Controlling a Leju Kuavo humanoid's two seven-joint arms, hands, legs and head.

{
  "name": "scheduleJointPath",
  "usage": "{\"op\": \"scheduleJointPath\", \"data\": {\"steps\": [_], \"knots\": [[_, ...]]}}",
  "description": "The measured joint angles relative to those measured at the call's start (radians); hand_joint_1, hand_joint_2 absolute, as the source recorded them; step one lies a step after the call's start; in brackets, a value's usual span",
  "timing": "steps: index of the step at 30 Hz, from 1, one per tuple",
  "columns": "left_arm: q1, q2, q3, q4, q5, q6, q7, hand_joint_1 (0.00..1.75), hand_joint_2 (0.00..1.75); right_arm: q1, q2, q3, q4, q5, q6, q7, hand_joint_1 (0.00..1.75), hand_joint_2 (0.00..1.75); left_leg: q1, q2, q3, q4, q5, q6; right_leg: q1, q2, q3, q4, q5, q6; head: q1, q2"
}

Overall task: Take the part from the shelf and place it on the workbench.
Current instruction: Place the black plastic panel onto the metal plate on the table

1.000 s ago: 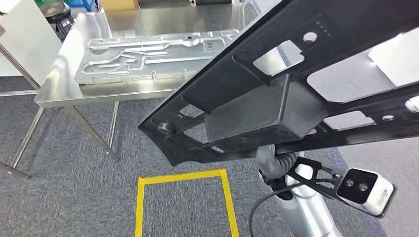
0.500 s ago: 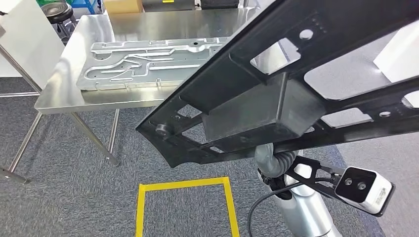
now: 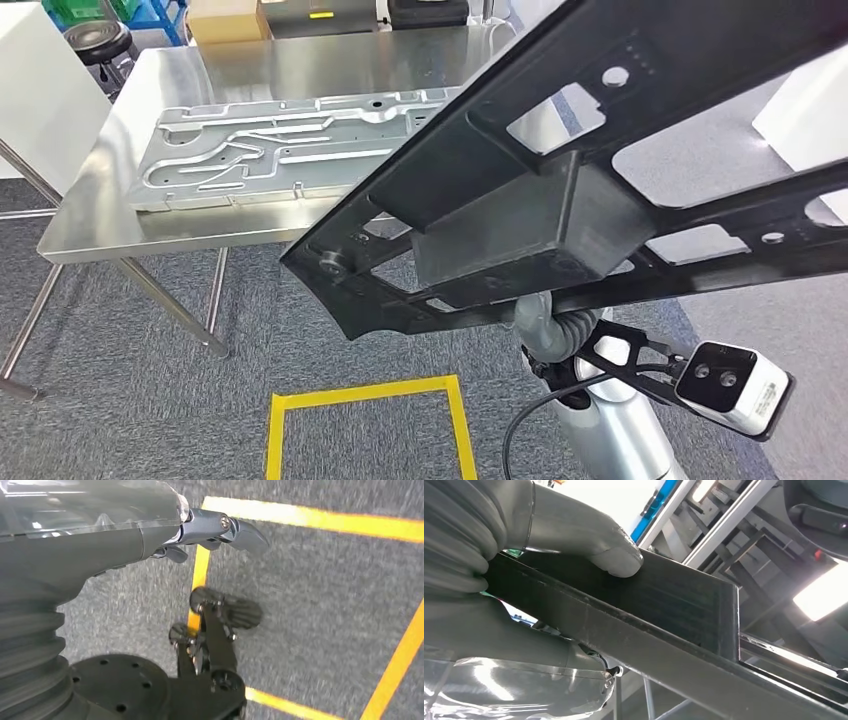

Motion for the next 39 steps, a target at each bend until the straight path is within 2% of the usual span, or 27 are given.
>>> {"op": "scheduleJointPath", "data": {"steps": [3,5,6,8,9,10,11,13,14,15,16,17,20,21,23,24,25,26,27,28,29,30,31,32,35,37,39], "knots": [[0.000,-0.001,0.000,0.000,0.001,0.001,0.001,0.00,1.75,0.002,0.000,0.000,0.000,0.000,0.001,0.000,1.75,1.75,-0.002,-0.001,0.017,-0.025,0.005,0.016,0.002,0.002,0.007,0.009,-0.008,0.018,0.000,0.000],[-0.001,-0.003,0.000,0.000,0.001,0.001,0.001,0.00,1.75,0.001,0.000,0.000,-0.001,0.000,0.001,0.000,1.75,1.75,0.003,-0.002,0.037,-0.036,0.004,0.027,0.000,0.000,-0.004,0.046,-0.020,0.029,0.000,0.000],[-0.003,-0.004,0.000,0.000,0.001,0.001,0.000,0.00,1.75,0.001,0.000,0.000,-0.002,0.000,0.001,0.000,1.75,1.75,0.004,-0.002,0.045,-0.040,0.001,0.031,-0.002,-0.001,-0.029,0.090,-0.039,0.033,0.000,0.000],[-0.004,-0.005,0.000,0.000,0.001,0.002,0.000,0.00,1.75,0.005,0.000,-0.001,-0.003,-0.001,0.001,0.000,1.75,1.75,0.003,-0.002,0.055,-0.041,-0.010,0.036,-0.007,-0.002,-0.108,0.211,-0.085,0.043,0.000,0.000],[-0.003,-0.005,0.000,0.000,0.001,0.002,0.000,0.00,1.75,0.008,-0.001,-0.001,-0.003,-0.001,0.002,0.000,1.75,1.75,0.003,-0.002,0.060,-0.041,-0.016,0.036,-0.010,-0.002,-0.147,0.259,-0.100,0.047,0.000,0.000],[-0.003,-0.005,0.000,0.000,0.001,0.002,0.000,0.00,1.75,0.011,-0.001,-0.001,-0.003,-0.001,0.002,0.000,1.75,1.75,0.003,-0.003,0.068,-0.040,-0.023,0.035,-0.012,-0.002,-0.172,0.277,-0.095,0.050,0.000,0.000],[-0.002,-0.006,0.000,0.000,0.001,0.002,0.000,0.00,1.75,0.013,-0.001,-0.001,-0.004,-0.001,0.002,0.000,1.75,1.75,0.004,-0.003,0.079,-0.040,-0.031,0.034,-0.014,-0.003,-0.179,0.261,-0.069,0.051,0.000,0.000],[-0.001,-0.008,0.000,0.000,0.000,0.002,0.000,0.00,1.75,0.014,-0.002,-0.002,-0.006,-0.001,0.002,0.000,1.75,1.75,0.004,-0.004,0.102,-0.041,-0.049,0.029,-0.016,-0.005,-0.151,0.140,0.029,0.047,0.000,0.000],[-0.002,-0.010,0.000,0.000,0.000,0.002,0.000,0.00,1.75,0.014,-0.002,-0.002,-0.007,-0.001,0.003,0.000,1.75,1.75,0.003,-0.004,0.110,-0.040,-0.057,0.025,-0.014,-0.006,-0.135,0.079,0.063,0.042,0.000,0.000],[-0.002,-0.011,0.000,0.000,0.000,0.002,0.000,0.00,1.75,0.014,-0.003,-0.003,-0.009,-0.001,0.003,0.000,1.75,1.75,0.003,-0.004,0.114,-0.041,-0.064,0.020,-0.010,-0.007,-0.124,0.037,0.082,0.036,0.000,0.000],[-0.003,-0.012,0.000,0.000,0.000,0.002,0.000,0.00,1.75,0.015,-0.004,-0.005,-0.009,-0.001,0.003,0.000,1.75,1.75,0.002,-0.004,0.118,-0.040,-0.068,0.013,-0.007,-0.007,-0.120,0.016,0.088,0.028,0.000,0.000],[-0.003,-0.013,0.000,0.000,-0.001,0.002,0.000,0.00,1.75,0.017,-0.005,-0.007,-0.010,-0.002,0.003,0.000,1.75,1.75,0.001,-0.004,0.122,-0.039,-0.070,0.006,-0.004,-0.007,-0.118,0.013,0.080,0.020,0.001,0.000],[-0.005,-0.012,0.000,0.000,-0.001,0.002,0.000,0.00,1.75,0.018,-0.006,-0.011,-0.014,-0.003,0.004,0.000,1.75,1.75,0.004,-0.002,0.123,-0.008,-0.085,-0.014,-0.009,-0.005,-0.090,0.001,0.077,0.000,0.001,0.000],[-0.006,-0.013,0.000,0.000,-0.001,0.002,0.000,0.00,1.75,0.018,-0.006,-0.011,-0.016,-0.003,0.004,0.000,1.75,1.75,0.006,-0.002,0.104,0.033,-0.100,-0.020,-0.010,-0.006,-0.080,-0.002,0.073,-0.005,0.001,0.000],[-0.007,-0.013,0.000,0.000,-0.002,0.002,0.000,0.00,1.75,0.019,-0.006,-0.011,-0.017,-0.003,0.004,0.000,1.75,1.75,0.008,-0.002,0.031,0.155,-0.147,-0.028,-0.010,-0.007,-0.065,-0.003,0.062,-0.012,0.001,0.000],[-0.006,-0.013,0.000,0.000,-0.002,0.002,0.000,0.00,1.75,0.021,-0.006,-0.011,-0.017,-0.003,0.004,0.000,1.75,1.75,0.009,-0.002,-0.009,0.212,-0.166,-0.030,-0.009,-0.007,-0.059,-0.003,0.055,-0.013,0.001,0.000],[-0.004,-0.013,0.000,0.000,-0.002,0.002,0.000,0.00,1.75,0.023,-0.006,-0.011,-0.017,-0.003,0.004,0.000,1.75,1.75,0.009,-0.002,-0.037,0.240,-0.169,-0.029,-0.009,-0.006,-0.052,-0.003,0.049,-0.013,0.001,0.000],[-0.002,-0.013,0.000,0.000,-0.001,0.002,0.000,0.00,1.75,0.025,-0.006,-0.011,-0.017,-0.003,0.004,0.000,1.75,1.75,0.009,-0.002,-0.048,0.234,-0.151,-0.027,-0.009,-0.005,-0.044,-0.003,0.043,-0.012,0.001,0.000],[-0.001,-0.013,0.000,0.000,-0.001,0.003,0.000,0.00,1.75,0.025,-0.006,-0.011,-0.017,-0.003,0.004,0.000,1.75,1.75,0.009,-0.002,-0.041,0.190,-0.111,-0.025,-0.009,-0.003,-0.034,-0.003,0.035,-0.010,0.001,0.000],[-0.001,-0.013,0.000,0.000,-0.001,0.003,0.000,0.00,1.75,0.025,-0.006,-0.011,-0.017,-0.003,0.004,0.000,1.75,1.75,0.009,-0.001,-0.021,0.123,-0.059,-0.023,-0.009,-0.003,-0.023,-0.003,0.028,-0.007,0.001,0.000],[-0.001,-0.013,0.000,0.000,-0.001,0.003,0.000,0.00,1.75,0.024,-0.006,-0.011,-0.017,-0.003,0.004,0.001,1.75,1.75,0.007,-0.001,-0.001,0.060,-0.025,-0.020,-0.008,-0.003,-0.013,-0.002,0.020,-0.004,0.001,0.000],[-0.002,-0.013,0.000,0.000,-0.001,0.003,0.000,0.00,1.75,0.023,-0.006,-0.011,-0.017,-0.003,0.004,0.001,1.75,1.75,0.005,0.000,0.015,0.012,-0.008,-0.015,-0.007,-0.003,-0.007,-0.002,0.014,0.001,0.001,0.000],[-0.002,-0.013,0.000,0.000,-0.001,0.003,0.000,0.00,1.75,0.022,-0.006,-0.011,-0.017,-0.003,0.004,0.002,1.75,1.75,0.002,0.001,0.025,-0.015,-0.003,-0.009,-0.006,-0.003,-0.004,-0.002,0.008,0.007,0.001,0.000],[-0.002,-0.013,0.000,0.000,-0.001,0.003,0.000,0.00,1.75,0.020,-0.006,-0.011,-0.017,-0.004,0.005,0.003,1.75,1.75,0.000,0.001,0.027,-0.021,-0.011,-0.002,-0.005,-0.003,-0.002,0.001,0.006,0.014,0.001,0.000],[-0.001,-0.013,0.000,0.000,-0.001,0.004,0.000,0.00,1.75,0.013,-0.006,-0.011,-0.017,-0.007,0.005,0.005,1.75,1.75,0.004,-0.001,0.046,-0.031,-0.009,0.017,-0.006,-0.004,-0.002,0.031,-0.006,0.031,0.001,0.000],[-0.003,-0.013,0.000,0.000,-0.001,0.004,-0.001,0.00,1.75,0.007,-0.006,-0.011,-0.017,-0.008,0.005,0.004,1.75,1.75,0.005,-0.001,0.059,-0.035,-0.014,0.025,-0.009,-0.005,-0.046,0.116,-0.049,0.039,0.001,0.000],[-0.003,-0.013,0.000,0.000,0.000,0.004,-0.001,0.00,1.75,0.006,-0.006,-0.012,-0.017,-0.009,0.005,0.004,1.75,1.75,0.004,-0.001,0.066,-0.034,-0.022,0.030,-0.010,-0.005,-0.128,0.241,-0.097,0.045,0.001,0.000]]}}
